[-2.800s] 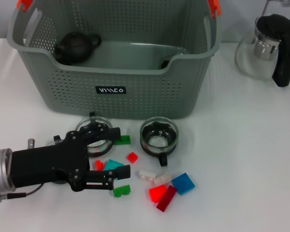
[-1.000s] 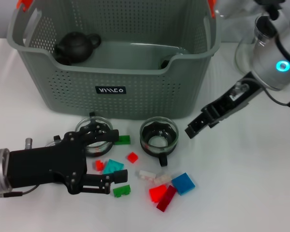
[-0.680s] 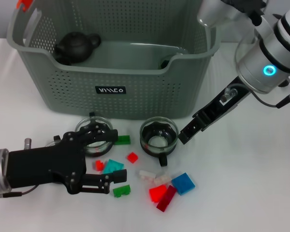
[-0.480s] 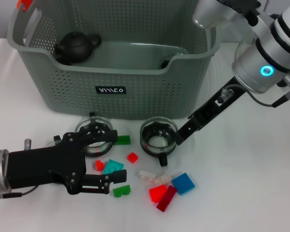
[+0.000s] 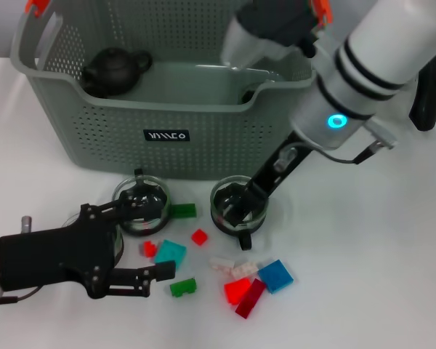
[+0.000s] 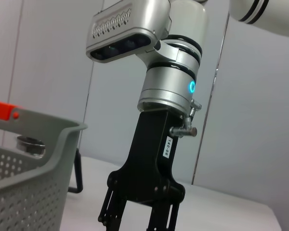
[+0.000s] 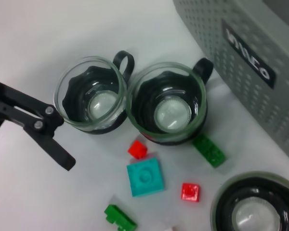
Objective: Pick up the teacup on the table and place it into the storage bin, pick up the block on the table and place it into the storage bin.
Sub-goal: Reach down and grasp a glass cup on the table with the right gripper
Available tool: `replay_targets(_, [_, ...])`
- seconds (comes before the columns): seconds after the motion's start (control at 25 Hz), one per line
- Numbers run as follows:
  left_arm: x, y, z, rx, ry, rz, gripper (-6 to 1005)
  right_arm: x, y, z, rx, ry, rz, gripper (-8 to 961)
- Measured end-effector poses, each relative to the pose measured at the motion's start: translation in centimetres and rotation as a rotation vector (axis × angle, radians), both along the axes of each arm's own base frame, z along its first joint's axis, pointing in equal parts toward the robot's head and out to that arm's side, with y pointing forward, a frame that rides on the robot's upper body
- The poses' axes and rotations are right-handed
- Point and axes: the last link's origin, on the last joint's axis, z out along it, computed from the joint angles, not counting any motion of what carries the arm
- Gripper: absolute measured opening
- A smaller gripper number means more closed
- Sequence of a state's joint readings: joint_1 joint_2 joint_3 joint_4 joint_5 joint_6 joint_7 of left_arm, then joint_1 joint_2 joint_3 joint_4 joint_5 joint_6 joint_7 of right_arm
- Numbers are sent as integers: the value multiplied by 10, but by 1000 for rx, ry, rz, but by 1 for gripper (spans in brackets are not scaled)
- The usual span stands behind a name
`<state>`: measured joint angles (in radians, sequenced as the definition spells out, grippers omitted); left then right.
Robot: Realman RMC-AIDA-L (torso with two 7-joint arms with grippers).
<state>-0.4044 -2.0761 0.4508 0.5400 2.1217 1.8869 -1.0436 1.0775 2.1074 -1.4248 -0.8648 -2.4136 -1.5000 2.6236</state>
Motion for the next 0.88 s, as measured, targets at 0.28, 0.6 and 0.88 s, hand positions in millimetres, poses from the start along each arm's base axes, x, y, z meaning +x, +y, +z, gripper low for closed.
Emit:
replay_targets(0.28, [-6, -6, 4, 8, 14, 12, 908, -10, -3, -18, 0, -3, 66, 686])
replay_targets(0.6, [-8, -9, 3, 6, 11, 19, 907, -11, -6, -36, 4, 2, 107, 670])
replay_targets(0.88, [-7, -9, 3, 6, 10, 18, 907, -7, -5, -45, 27, -12, 138, 655])
